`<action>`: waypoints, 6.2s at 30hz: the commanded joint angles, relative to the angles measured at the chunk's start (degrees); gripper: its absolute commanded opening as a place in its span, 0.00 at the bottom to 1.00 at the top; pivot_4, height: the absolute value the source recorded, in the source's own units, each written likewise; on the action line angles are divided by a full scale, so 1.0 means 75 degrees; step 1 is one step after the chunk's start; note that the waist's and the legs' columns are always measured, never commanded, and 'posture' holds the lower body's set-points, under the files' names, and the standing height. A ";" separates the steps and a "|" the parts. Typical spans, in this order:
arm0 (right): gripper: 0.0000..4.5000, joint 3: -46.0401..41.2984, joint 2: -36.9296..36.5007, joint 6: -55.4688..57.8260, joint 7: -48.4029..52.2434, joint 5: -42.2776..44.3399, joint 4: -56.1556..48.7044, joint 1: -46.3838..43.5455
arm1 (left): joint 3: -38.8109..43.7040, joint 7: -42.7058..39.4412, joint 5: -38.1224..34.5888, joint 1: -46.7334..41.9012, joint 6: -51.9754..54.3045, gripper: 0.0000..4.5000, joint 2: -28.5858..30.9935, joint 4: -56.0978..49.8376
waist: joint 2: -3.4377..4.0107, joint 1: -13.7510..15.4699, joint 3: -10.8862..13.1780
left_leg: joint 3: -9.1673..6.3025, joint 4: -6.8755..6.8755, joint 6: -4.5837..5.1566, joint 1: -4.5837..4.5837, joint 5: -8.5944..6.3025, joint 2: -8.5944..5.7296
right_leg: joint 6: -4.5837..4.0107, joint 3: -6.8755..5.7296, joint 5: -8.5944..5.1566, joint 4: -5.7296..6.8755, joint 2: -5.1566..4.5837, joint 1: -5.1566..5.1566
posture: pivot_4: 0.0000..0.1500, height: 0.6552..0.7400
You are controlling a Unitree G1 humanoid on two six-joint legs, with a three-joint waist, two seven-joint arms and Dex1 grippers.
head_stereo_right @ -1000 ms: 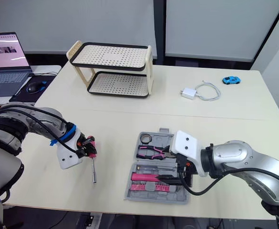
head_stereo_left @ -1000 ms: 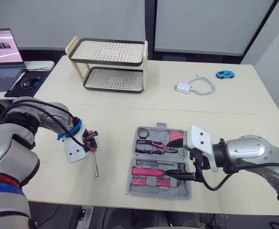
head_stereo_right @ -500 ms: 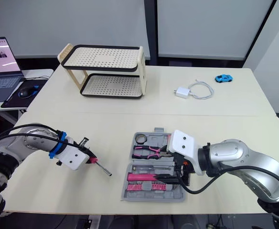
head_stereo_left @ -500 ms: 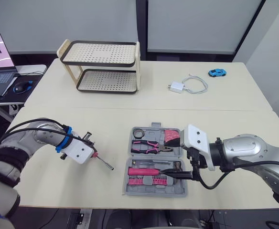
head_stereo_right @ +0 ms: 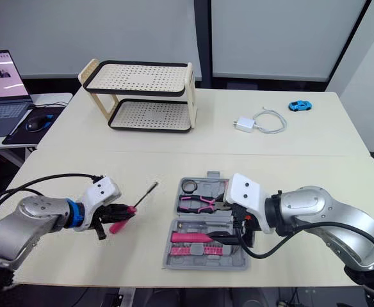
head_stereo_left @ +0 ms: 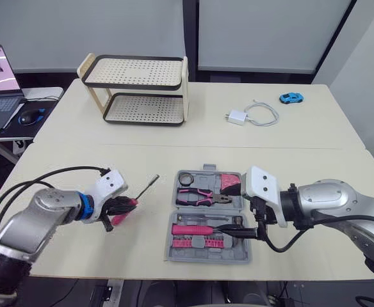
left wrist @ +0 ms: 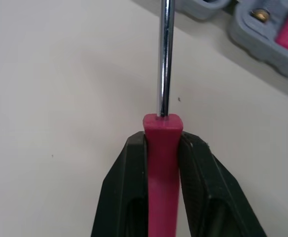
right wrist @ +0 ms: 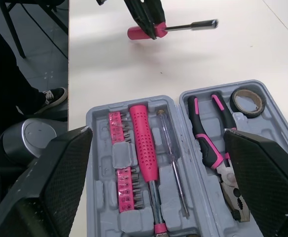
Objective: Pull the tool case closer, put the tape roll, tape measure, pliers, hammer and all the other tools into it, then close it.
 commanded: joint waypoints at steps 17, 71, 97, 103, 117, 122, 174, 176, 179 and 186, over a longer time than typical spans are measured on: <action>1.00 0.0298 0.0212 -0.0271 0.0247 -0.0545 0.0328 -0.0508 | 0.0768 0.3320 0.0324 -0.0131 0.2879 0.12 -0.2698 -0.0840 | 0.0003 0.0183 -0.0005 | 0.0010 0.0004 -0.0002 0.0002 0.0000 -0.0007 | -0.0002 0.0009 0.0002 -0.0010 -0.0008 0.0002 | 1.00 0.94; 1.00 0.0205 0.0729 -0.0346 -0.0127 -0.1077 -0.0031 -0.0050 | 0.1190 0.1523 0.1071 0.0737 -0.3005 0.87 -0.3492 0.1994 | 0.0016 0.0337 -0.0017 | 0.0015 -0.0073 -0.0006 0.0011 0.0000 -0.0004 | -0.0010 0.0005 0.0006 -0.0080 -0.0015 0.0004 | 1.00 0.94; 1.00 -0.0688 0.0338 -0.0362 -0.0022 -0.0651 -0.0420 0.0529 | 0.1597 -0.0857 0.0582 0.2074 -0.4477 0.16 -0.1721 0.0130 | 0.0019 0.0348 -0.0015 | 0.0017 -0.0086 -0.0006 0.0015 0.0000 0.0002 | -0.0010 0.0007 0.0006 -0.0096 -0.0016 0.0007 | 1.00 0.94; 1.00 -0.1779 -0.0555 -0.0363 0.0573 0.0007 -0.0755 0.1268 | 0.1595 -0.2434 0.0001 0.2973 -0.4937 0.16 -0.0646 -0.1704 | 0.0025 0.0390 -0.0011 | 0.0025 -0.0093 -0.0005 0.0010 0.0000 0.0001 | -0.0011 0.0007 0.0007 -0.0132 -0.0019 0.0020 | 1.00 0.94; 1.00 -0.3313 -0.1952 -0.0047 0.0774 0.0789 -0.1498 0.3184 | -0.1975 -0.1830 0.1965 0.0879 -0.3357 0.16 -0.1030 -0.2771 | 0.0028 0.0380 -0.0009 | 0.0026 -0.0088 -0.0004 0.0022 0.0000 0.0001 | -0.0010 0.0008 0.0007 -0.0129 -0.0011 0.0035 | 1.00 0.94; 1.00 -0.3432 -0.2188 -0.0083 0.0870 0.0806 -0.1496 0.3488 | -0.3000 -0.1642 0.2552 0.0266 -0.2495 0.16 -0.1414 -0.2775 | 0.0027 0.0387 -0.0009 | 0.0027 -0.0087 -0.0004 0.0028 0.0000 0.0001 | -0.0010 0.0009 0.0007 -0.0132 -0.0009 0.0044 | 1.00 0.94; 1.00 -0.3257 -0.2559 -0.0039 0.0380 0.1340 -0.1448 0.3260 | -0.4791 -0.1861 0.3106 -0.1257 -0.1138 0.16 -0.2400 -0.1982 | 0.0023 0.0391 -0.0007 | 0.0022 -0.0088 -0.0003 0.0087 -0.0001 0.0000 | -0.0008 0.0005 0.0005 -0.0139 -0.0010 0.0107 | 1.00 0.94; 1.00 -0.3259 -0.2553 -0.0026 0.0353 0.1382 -0.1456 0.3241 | -0.4741 -0.1791 0.3087 -0.1251 -0.1177 0.37 -0.2462 -0.1976 | 0.0024 0.0391 -0.0007 | 0.0022 -0.0088 -0.0003 0.0087 -0.0001 0.0000 | -0.0008 0.0005 0.0005 -0.0139 -0.0010 0.0107 | 1.00 0.94; 1.00 -0.3283 -0.2557 -0.0011 0.0329 0.1437 -0.1464 0.3241 | -0.4590 -0.1760 0.2951 -0.1243 -0.1130 0.56 -0.2525 -0.2069 | 0.0023 0.0391 -0.0007 | 0.0021 -0.0088 -0.0003 0.0087 -0.0001 0.0000 | -0.0008 0.0005 0.0005 -0.0139 -0.0011 0.0107 | 1.00 0.94; 1.00 -0.3380 -0.2531 0.0014 0.0229 0.1590 -0.1463 0.3254 | -0.3769 -0.1882 0.2191 -0.1212 -0.1053 0.83 -0.2363 -0.2486 | 0.0023 0.0391 -0.0006 | 0.0021 -0.0088 -0.0003 0.0087 -0.0001 0.0000 | -0.0008 0.0005 0.0006 -0.0139 -0.0011 0.0107 | 1.00 0.94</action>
